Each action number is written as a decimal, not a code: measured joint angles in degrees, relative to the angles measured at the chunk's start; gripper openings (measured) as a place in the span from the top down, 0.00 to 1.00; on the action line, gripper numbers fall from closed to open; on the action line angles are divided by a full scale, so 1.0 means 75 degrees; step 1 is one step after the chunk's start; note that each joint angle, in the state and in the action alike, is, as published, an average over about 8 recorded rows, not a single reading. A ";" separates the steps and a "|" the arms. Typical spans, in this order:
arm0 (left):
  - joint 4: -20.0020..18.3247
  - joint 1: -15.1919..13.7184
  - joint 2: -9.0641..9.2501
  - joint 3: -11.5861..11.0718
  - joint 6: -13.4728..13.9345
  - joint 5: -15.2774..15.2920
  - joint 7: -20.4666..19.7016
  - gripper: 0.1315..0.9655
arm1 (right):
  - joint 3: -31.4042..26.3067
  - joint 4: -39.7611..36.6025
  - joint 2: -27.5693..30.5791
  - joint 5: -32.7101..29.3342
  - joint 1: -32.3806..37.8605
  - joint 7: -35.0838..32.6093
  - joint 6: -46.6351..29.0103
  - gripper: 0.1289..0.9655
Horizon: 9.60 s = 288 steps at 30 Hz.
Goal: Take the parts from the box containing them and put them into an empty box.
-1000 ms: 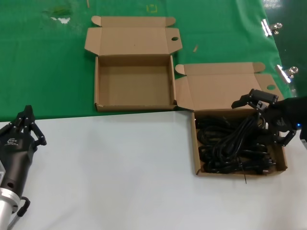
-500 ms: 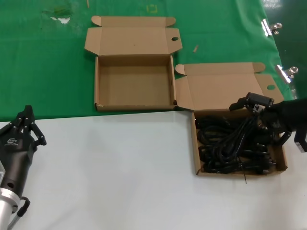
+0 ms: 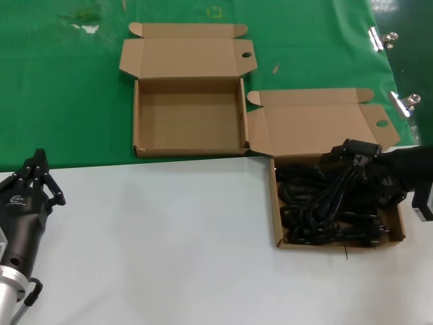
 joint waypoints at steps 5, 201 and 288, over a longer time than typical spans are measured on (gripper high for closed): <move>0.0000 0.0000 0.0000 0.0000 0.0000 0.0000 0.0000 0.99 | 0.0048 -0.0102 -0.0014 -0.0012 0.0013 -0.0095 0.0005 0.12; 0.0000 0.0000 0.0000 0.0000 0.0000 -0.0001 0.0001 0.99 | -0.1225 0.3990 -0.1330 0.3075 -0.1013 0.6760 0.4938 0.04; 0.0000 0.0000 0.0000 0.0000 0.0000 -0.0002 0.0005 0.21 | 0.2114 1.0432 -0.0736 0.1881 -0.7885 1.3023 0.9332 0.00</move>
